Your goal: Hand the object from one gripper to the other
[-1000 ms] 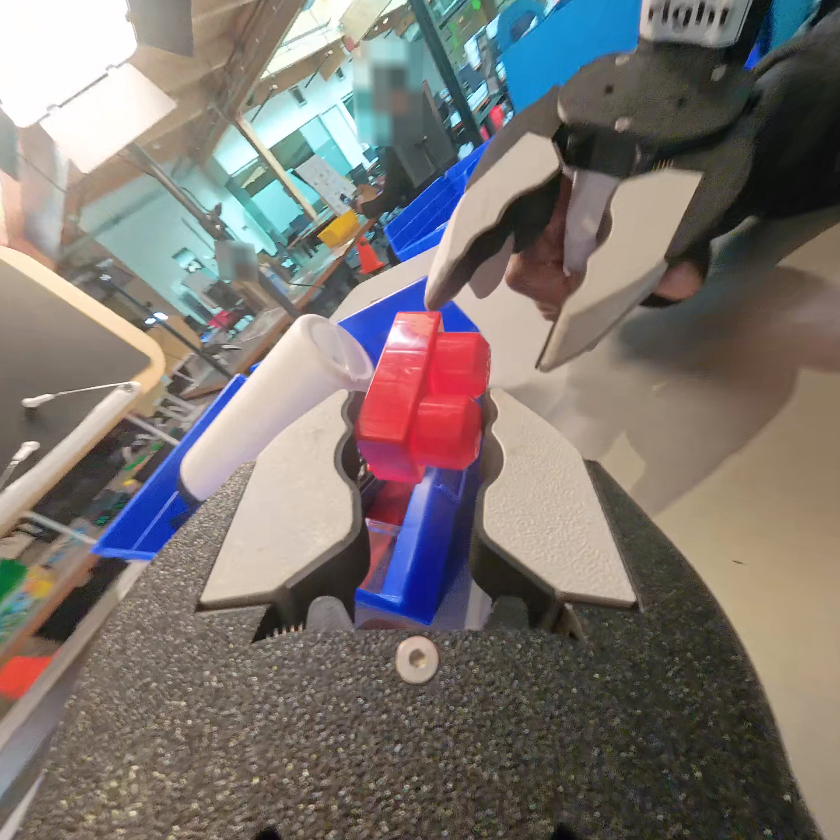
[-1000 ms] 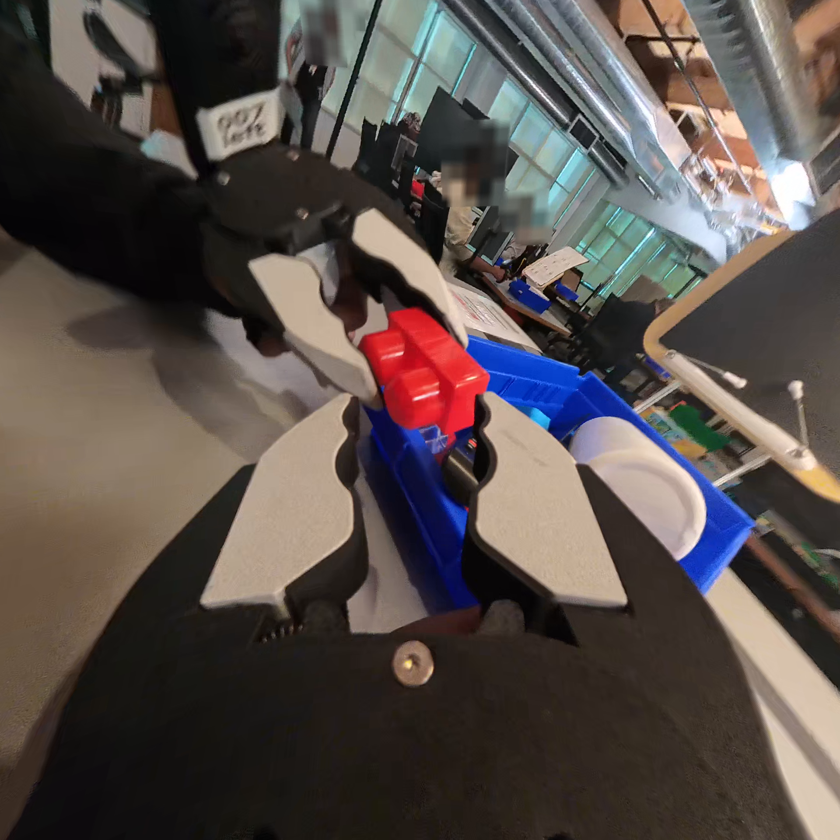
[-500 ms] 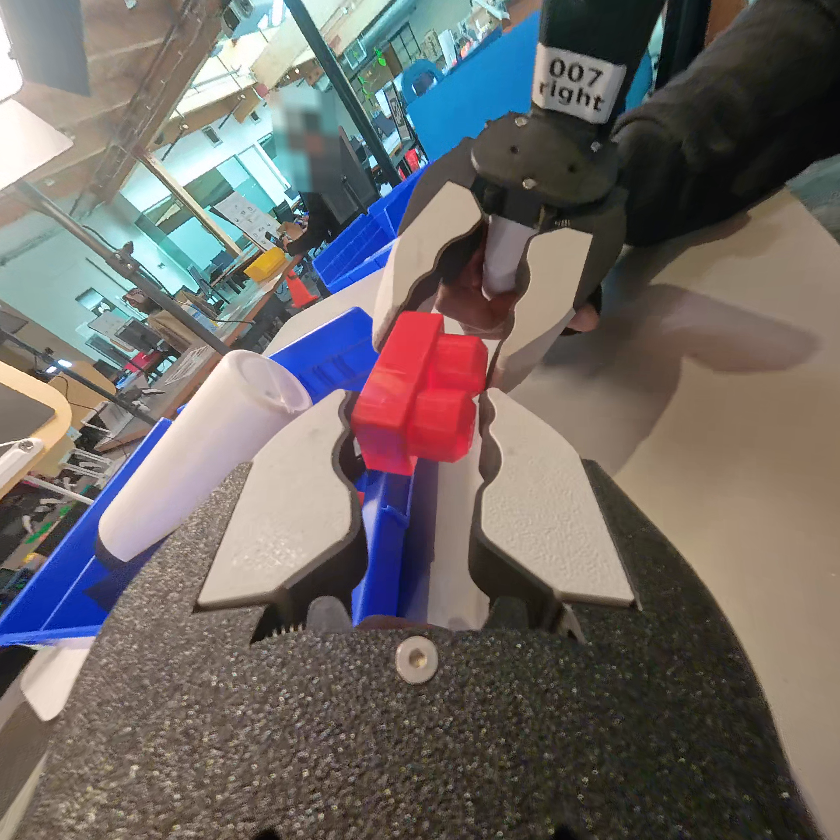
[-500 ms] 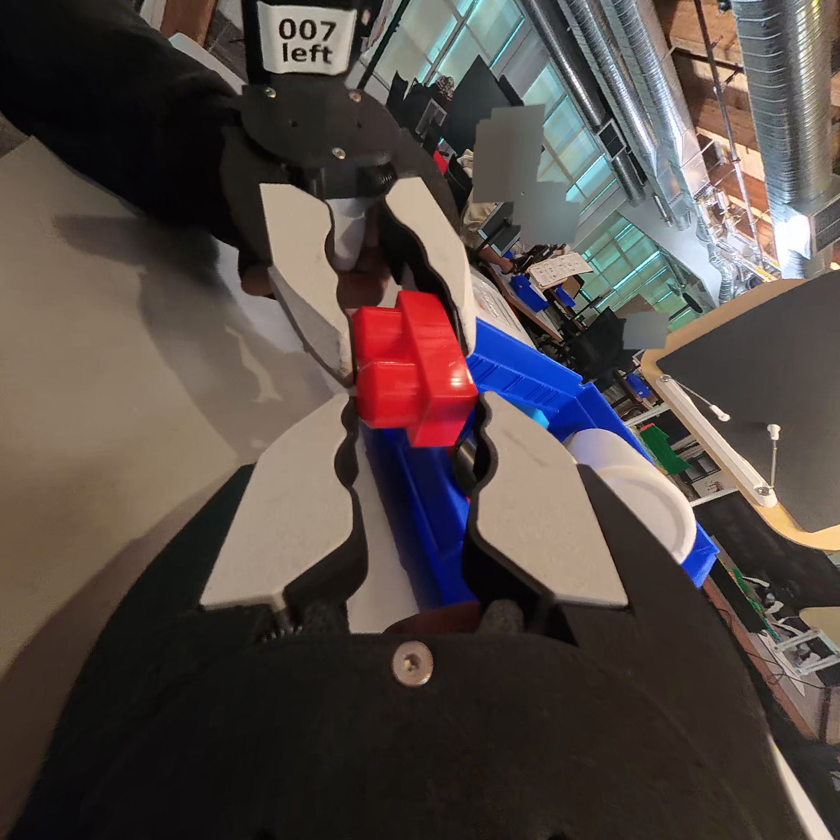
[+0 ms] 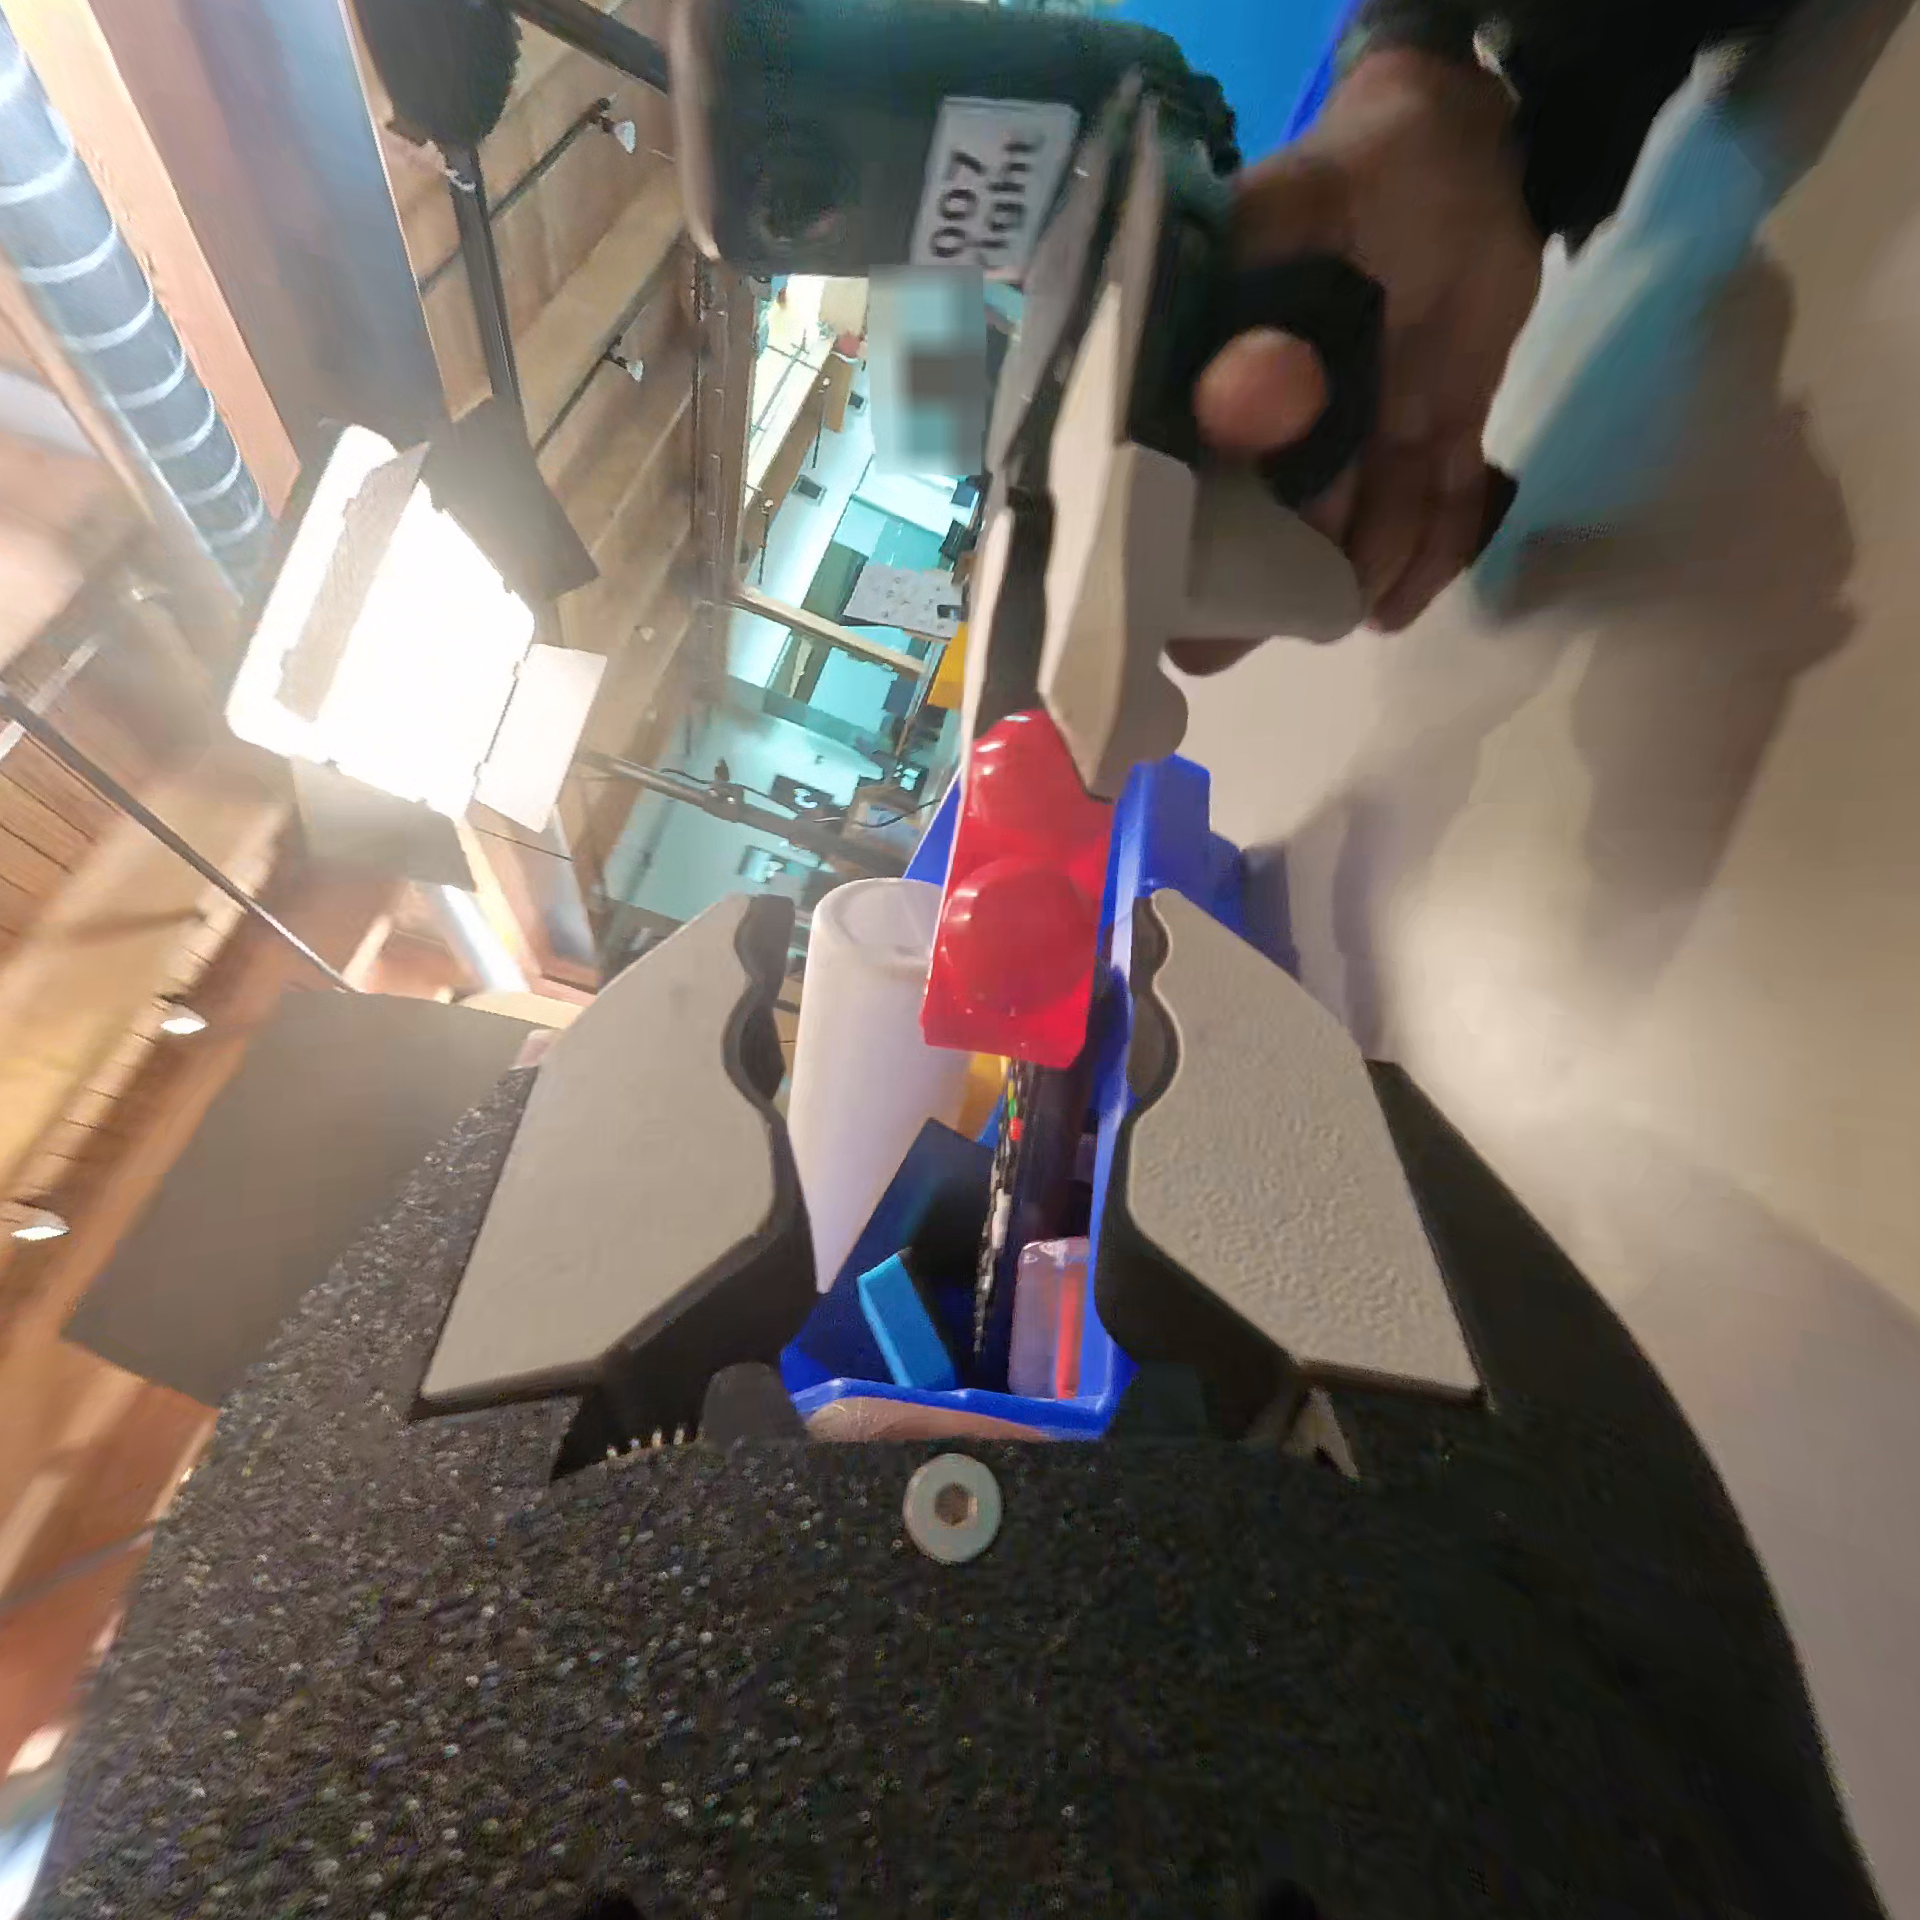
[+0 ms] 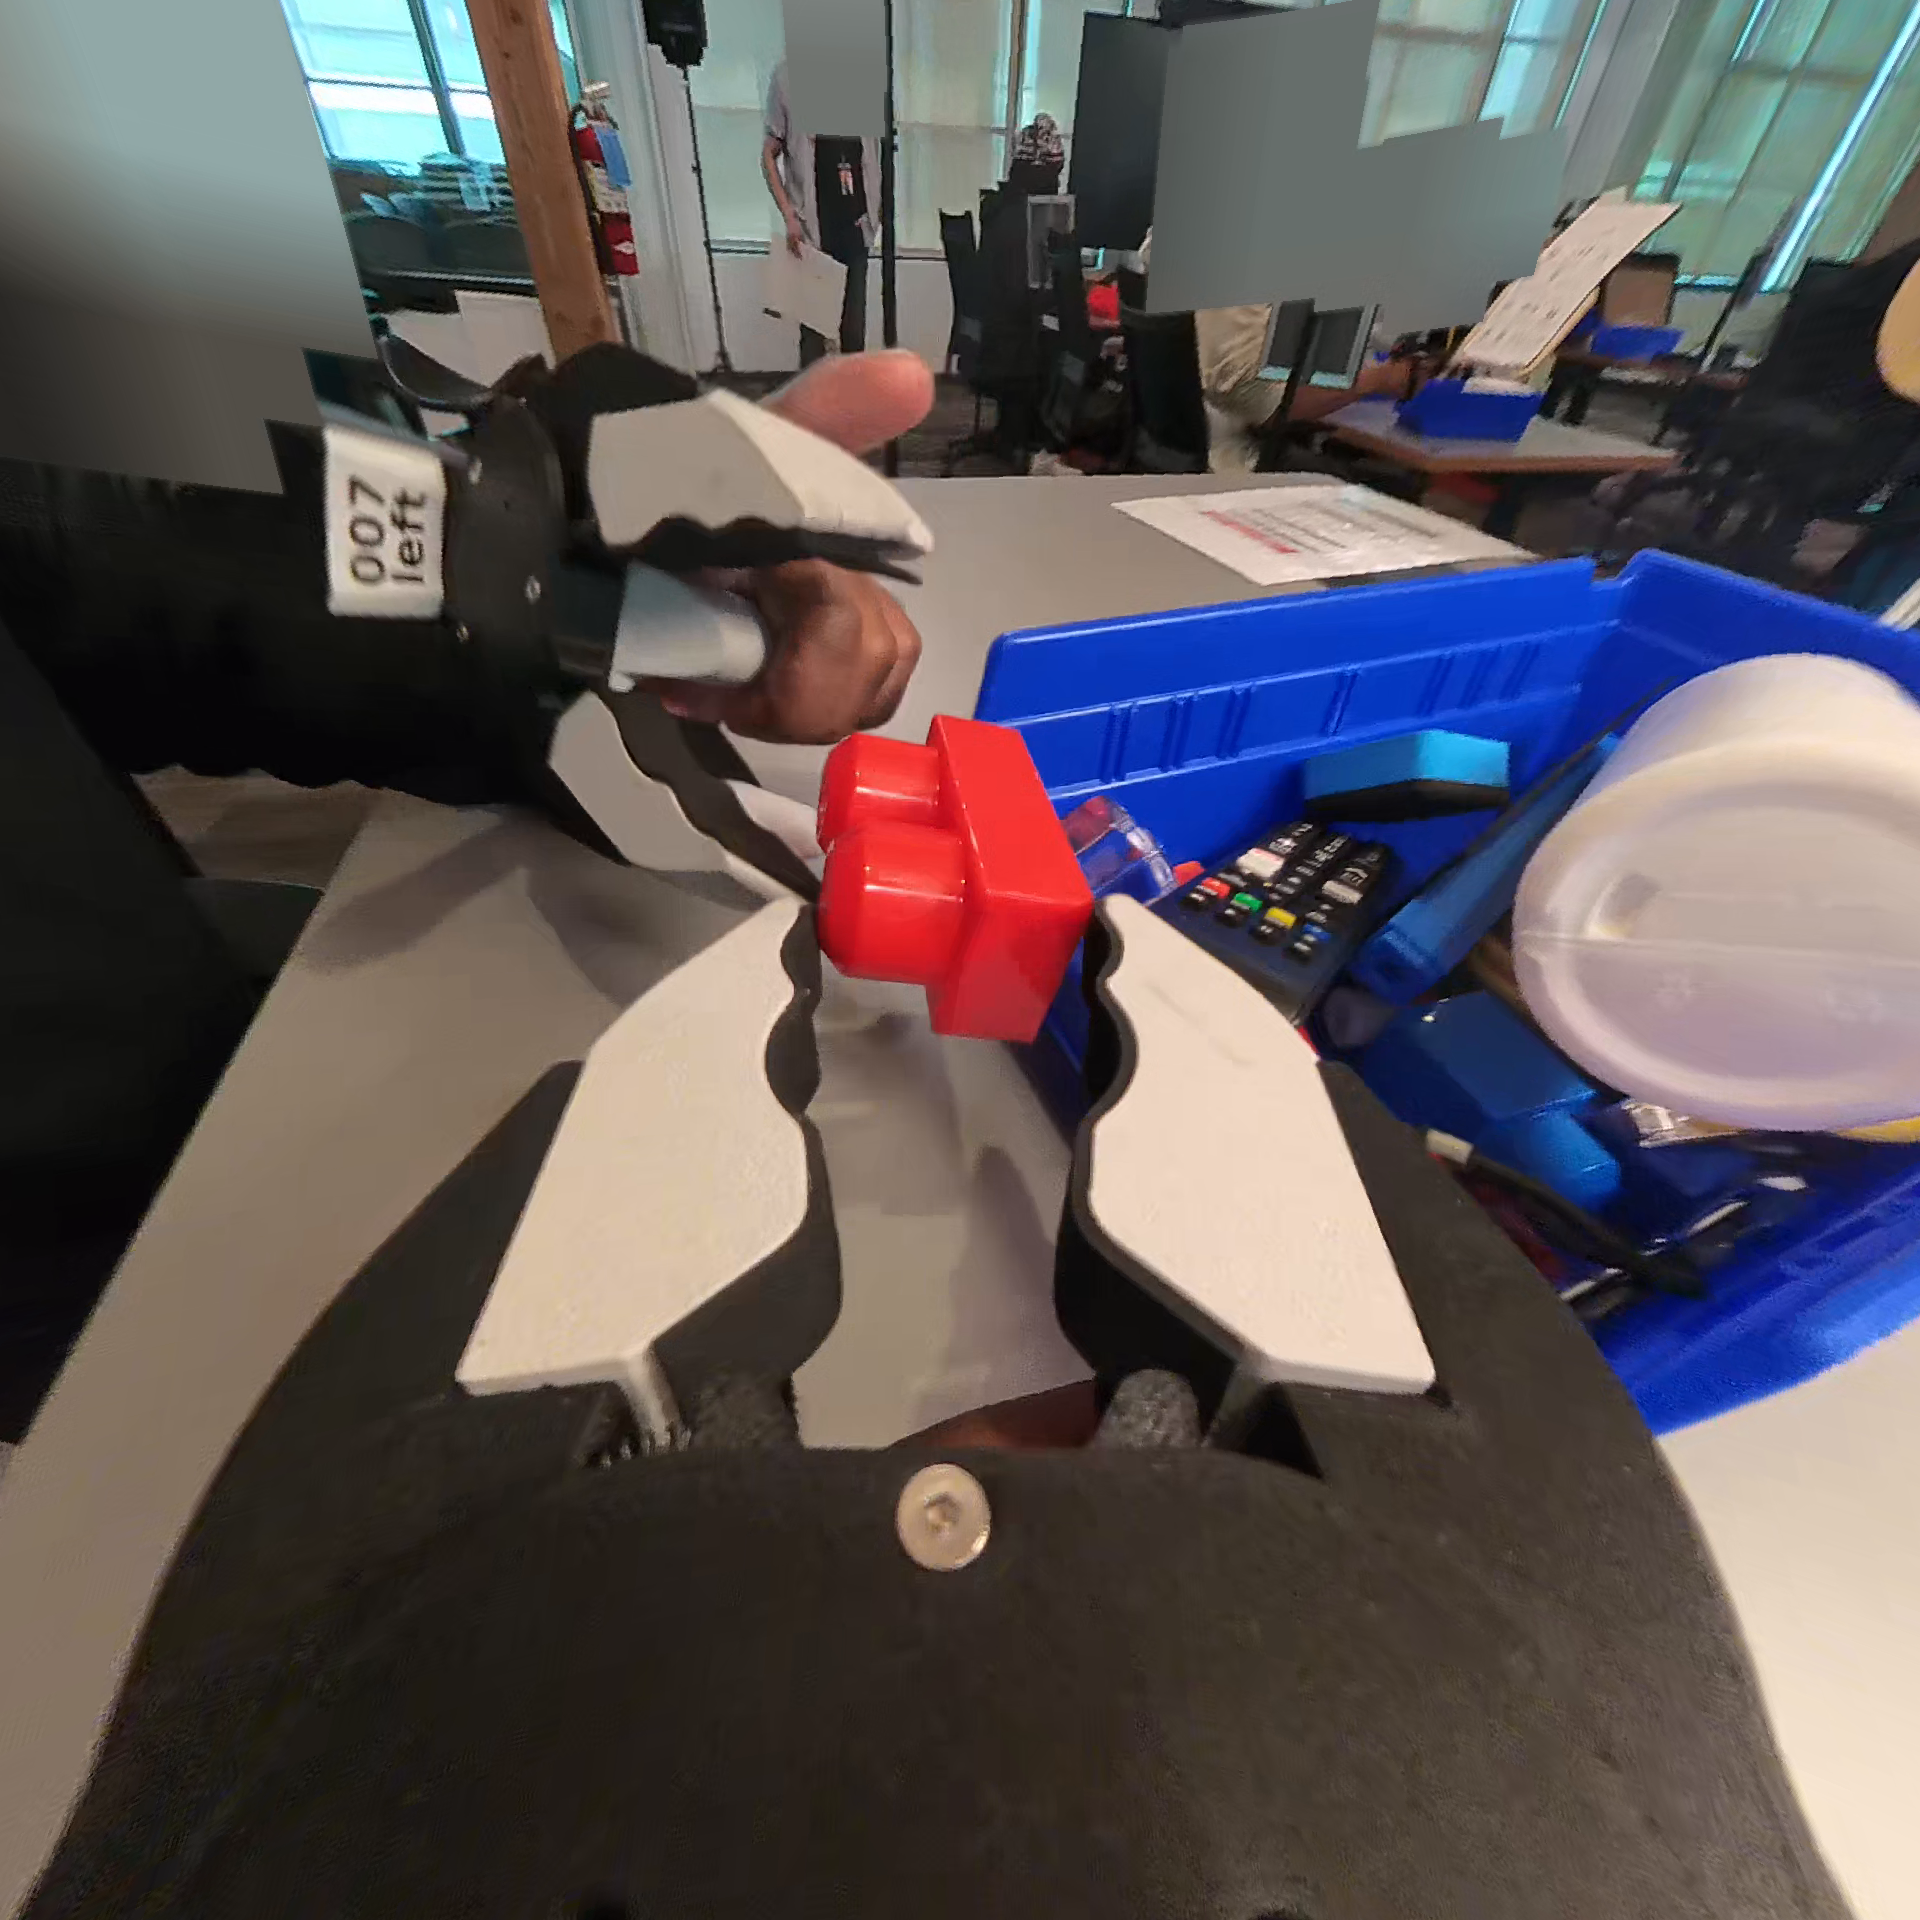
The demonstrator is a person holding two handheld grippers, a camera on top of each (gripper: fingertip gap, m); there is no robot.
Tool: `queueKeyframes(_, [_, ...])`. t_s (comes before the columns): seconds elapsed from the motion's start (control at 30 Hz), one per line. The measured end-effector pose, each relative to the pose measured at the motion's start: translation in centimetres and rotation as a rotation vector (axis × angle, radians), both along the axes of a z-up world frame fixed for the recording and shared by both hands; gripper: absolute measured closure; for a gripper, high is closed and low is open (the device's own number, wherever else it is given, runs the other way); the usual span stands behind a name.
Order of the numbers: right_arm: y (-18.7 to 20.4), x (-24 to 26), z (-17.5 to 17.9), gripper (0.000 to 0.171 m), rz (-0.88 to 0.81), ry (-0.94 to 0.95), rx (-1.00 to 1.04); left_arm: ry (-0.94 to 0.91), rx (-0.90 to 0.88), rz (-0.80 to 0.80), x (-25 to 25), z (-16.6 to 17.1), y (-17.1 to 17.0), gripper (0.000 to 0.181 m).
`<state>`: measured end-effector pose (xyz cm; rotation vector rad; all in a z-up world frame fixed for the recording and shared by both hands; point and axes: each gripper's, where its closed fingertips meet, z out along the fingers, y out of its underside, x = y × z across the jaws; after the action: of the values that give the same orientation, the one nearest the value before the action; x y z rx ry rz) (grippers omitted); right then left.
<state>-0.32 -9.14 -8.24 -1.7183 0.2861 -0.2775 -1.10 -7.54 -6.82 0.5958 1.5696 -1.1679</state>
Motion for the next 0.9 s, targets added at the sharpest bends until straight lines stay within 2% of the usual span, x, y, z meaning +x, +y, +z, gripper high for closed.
queueKeyframes(0.1, [0.6,-0.7,-0.1,0.123,0.045,0.058,0.029,-0.089,0.059,0.050,0.2,-1.0,-0.3,0.118])
queueKeyframes(0.23, [0.9,-1.0,0.0,0.123,0.042,0.023,0.021,-0.064,0.095,0.074,0.4,-2.0,-0.4,0.147])
queueKeyframes(0.27, [0.8,-1.0,0.1,0.123,0.038,0.012,0.022,-0.047,0.088,0.077,0.4,-2.0,-0.4,0.148])
queueKeyframes(0.43, [0.9,-1.0,0.7,0.123,0.030,0.000,0.050,0.007,0.054,0.082,0.4,-1.7,-0.5,0.148])
queueKeyframes(0.6, [0.8,-0.6,1.0,0.124,-0.015,-0.007,0.062,0.020,0.050,0.104,0.8,-1.8,-0.5,0.122])
queueKeyframes(0.77, [0.9,-0.7,1.5,0.124,-0.031,0.000,0.102,0.057,0.063,0.139,1.2,-2.4,-0.7,0.119])
queueKeyframes(0.87, [1.4,-1.3,1.5,0.124,0.004,0.025,0.120,0.074,0.052,0.173,1.7,-2.5,-0.6,0.123])
queueKeyframes(0.9, [1.6,-1.5,1.4,0.124,0.017,0.031,0.122,0.078,0.042,0.166,1.6,-2.4,-0.5,0.132])
